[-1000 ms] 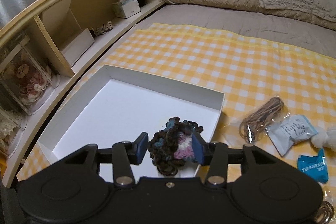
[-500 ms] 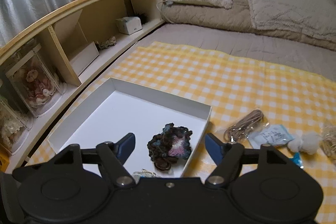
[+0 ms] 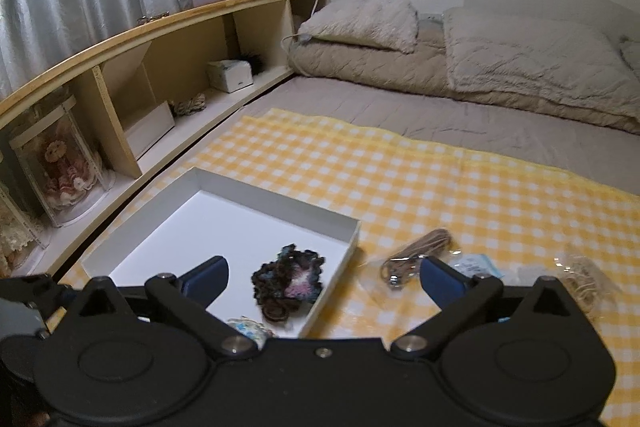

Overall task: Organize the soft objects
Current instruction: 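Withdraw both tools from the box toward the remaining items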

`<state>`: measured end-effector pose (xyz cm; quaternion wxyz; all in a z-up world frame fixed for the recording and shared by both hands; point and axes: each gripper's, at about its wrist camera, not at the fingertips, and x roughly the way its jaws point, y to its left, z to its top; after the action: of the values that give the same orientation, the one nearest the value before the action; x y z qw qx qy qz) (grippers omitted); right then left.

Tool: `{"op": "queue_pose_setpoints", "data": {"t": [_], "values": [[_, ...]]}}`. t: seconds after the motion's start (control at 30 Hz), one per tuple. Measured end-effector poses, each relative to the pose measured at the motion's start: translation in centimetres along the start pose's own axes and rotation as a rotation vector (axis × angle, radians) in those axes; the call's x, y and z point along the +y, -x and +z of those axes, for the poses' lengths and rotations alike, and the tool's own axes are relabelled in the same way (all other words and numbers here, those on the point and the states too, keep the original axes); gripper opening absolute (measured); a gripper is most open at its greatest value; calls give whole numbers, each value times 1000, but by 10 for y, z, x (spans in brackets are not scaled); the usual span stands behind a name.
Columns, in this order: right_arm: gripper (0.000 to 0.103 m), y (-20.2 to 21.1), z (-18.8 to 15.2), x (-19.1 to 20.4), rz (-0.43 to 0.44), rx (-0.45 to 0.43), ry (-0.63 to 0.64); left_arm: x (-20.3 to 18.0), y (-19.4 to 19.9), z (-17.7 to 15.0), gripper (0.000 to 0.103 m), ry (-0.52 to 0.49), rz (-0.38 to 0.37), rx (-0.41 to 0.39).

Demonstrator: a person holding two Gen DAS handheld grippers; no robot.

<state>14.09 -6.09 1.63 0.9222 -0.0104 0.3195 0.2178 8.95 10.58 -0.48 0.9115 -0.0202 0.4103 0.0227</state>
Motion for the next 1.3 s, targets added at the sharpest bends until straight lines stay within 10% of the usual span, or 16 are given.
{"op": "queue_pose_setpoints", "data": {"t": [0.8, 1.3], "values": [[103, 76, -30, -104, -219, -61, -128, -65, 21, 32, 103, -103, -24, -199], [94, 67, -63, -156, -317, 47, -265, -100, -38, 57, 103, -151, -151, -221]]}}
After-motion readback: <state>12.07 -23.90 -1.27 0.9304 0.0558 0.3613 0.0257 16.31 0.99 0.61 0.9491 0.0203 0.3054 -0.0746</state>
